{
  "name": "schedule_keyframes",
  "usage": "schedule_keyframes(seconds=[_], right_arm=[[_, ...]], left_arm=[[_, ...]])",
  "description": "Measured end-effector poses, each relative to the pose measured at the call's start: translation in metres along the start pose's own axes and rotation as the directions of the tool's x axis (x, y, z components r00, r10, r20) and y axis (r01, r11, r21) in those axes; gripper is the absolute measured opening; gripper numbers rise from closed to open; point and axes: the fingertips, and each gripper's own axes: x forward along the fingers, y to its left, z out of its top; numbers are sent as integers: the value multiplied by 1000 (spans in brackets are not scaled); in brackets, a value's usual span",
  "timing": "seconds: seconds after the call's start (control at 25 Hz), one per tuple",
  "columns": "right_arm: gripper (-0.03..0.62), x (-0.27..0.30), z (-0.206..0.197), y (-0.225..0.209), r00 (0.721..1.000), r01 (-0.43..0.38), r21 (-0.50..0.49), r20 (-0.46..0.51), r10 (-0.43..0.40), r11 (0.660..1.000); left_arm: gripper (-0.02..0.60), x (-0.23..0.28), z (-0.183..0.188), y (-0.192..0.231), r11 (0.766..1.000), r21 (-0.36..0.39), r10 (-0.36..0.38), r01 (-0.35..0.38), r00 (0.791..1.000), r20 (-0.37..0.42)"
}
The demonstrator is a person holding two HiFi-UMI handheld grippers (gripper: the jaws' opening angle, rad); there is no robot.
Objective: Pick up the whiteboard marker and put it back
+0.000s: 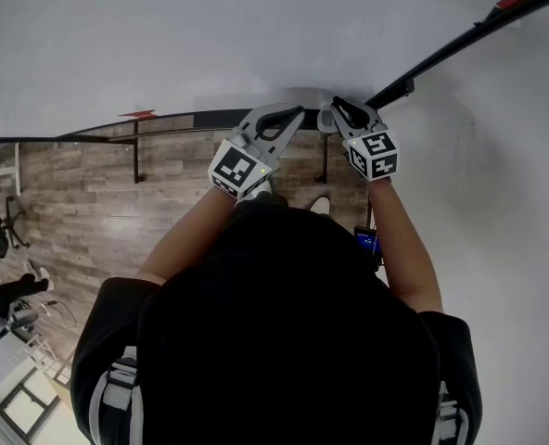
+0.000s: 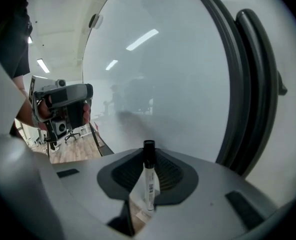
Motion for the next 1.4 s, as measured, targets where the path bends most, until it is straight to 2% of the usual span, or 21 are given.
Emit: schedule_keyframes(seconds=[0.48,0.88,1.16,1.4], right_arm=[[66,20,-36,0,995,-22,36,-93,25,999],[72,31,-40,-2,994,-27,29,-106,30,999],[103,18,-37,1,997,-41,66,-68,46,997],[103,-13,-17,0,1000,-19,103,19,18,994]], left_arm=[[3,-4,-6,5,1000,-14,3,-3,1000,-7],[3,-11,-7,6,999,-36,15,-15,1000,-7],[4,-18,-9,4,999,-34,16,-16,1000,-18],[3,-23,-3,-1,999,-38,10,-11,1000,-21]])
